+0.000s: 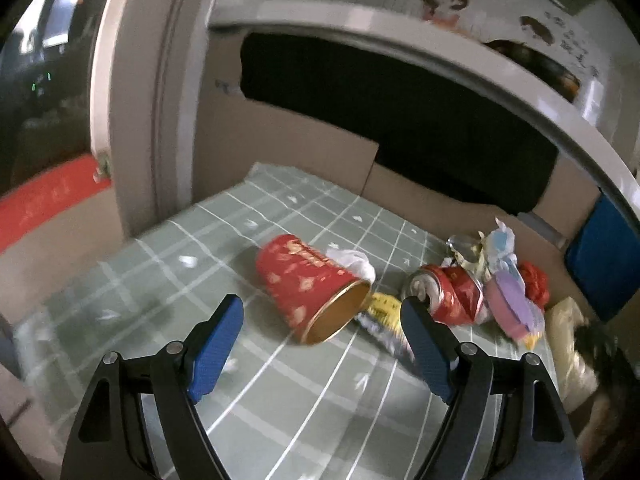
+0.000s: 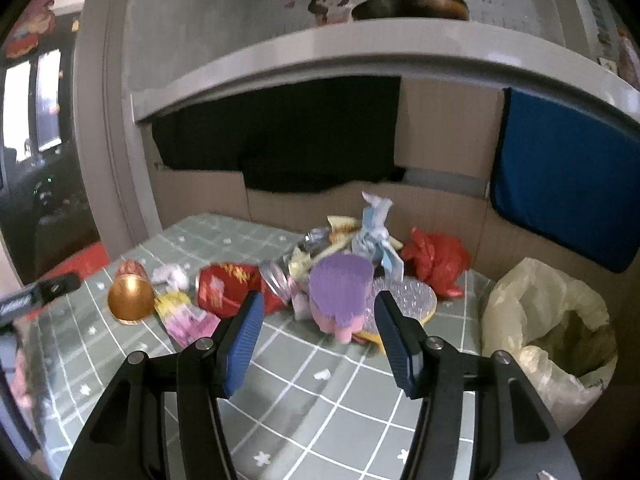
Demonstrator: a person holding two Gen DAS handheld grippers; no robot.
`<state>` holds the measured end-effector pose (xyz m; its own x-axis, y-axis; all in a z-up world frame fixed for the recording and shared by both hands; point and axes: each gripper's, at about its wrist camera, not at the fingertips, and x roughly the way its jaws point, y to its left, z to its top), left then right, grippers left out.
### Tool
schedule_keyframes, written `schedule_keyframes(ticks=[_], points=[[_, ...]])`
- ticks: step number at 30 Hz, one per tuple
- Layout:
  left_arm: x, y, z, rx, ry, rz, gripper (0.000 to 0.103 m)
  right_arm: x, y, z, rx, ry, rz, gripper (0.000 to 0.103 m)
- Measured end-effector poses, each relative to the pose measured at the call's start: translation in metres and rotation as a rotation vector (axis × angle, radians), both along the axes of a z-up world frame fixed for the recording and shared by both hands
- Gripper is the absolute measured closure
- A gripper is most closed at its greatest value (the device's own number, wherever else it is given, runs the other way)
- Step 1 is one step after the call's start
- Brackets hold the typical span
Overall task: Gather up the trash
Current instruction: 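Grasp the red paper cup with the left tool while the right tool grasps the red can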
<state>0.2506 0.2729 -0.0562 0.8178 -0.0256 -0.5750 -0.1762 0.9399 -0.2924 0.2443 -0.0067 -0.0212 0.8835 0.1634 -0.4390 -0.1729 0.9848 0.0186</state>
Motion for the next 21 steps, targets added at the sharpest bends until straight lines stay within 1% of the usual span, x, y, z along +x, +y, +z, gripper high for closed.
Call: schedule_keyframes(ticks=[2, 6, 8, 10, 13, 16, 17, 18, 21], points=[[0.029, 0.003, -0.011, -0.022, 0.032, 0.031, 0.025, 0.004, -0.001, -0.005, -0.017, 0.012, -0.006, 0.048], [0.061, 0.012, -0.029, -0.061, 0.092, 0.074, 0.028, 0.009, -0.006, -0.01, -0.026, 0.02, -0.006, 0.048], [0.067, 0.018, -0.035, -0.091, 0.117, 0.09, 0.028, 0.013, -0.006, -0.011, -0.035, 0.023, 0.008, 0.048], [0.07, 0.024, -0.039, -0.145, 0.133, 0.087, 0.028, 0.023, -0.002, -0.013, -0.033, 0.041, 0.054, 0.048], [0.074, 0.026, -0.047, -0.216, 0.172, 0.053, 0.028, 0.043, 0.011, -0.012, -0.022, 0.069, 0.133, 0.048], [0.076, 0.024, -0.055, -0.27, 0.215, 0.025, 0.027, 0.074, 0.032, -0.015, -0.026, 0.103, 0.2, 0.048], [0.075, 0.022, -0.055, -0.268, 0.205, 0.021, 0.027, 0.088, 0.042, -0.018, -0.029, 0.129, 0.225, 0.048], [0.075, 0.02, -0.055, -0.252, 0.158, 0.016, 0.027, 0.099, 0.049, -0.021, -0.03, 0.152, 0.244, 0.048], [0.073, 0.019, -0.056, -0.26, 0.155, 0.009, 0.027, 0.133, 0.068, -0.034, -0.027, 0.234, 0.258, 0.052]])
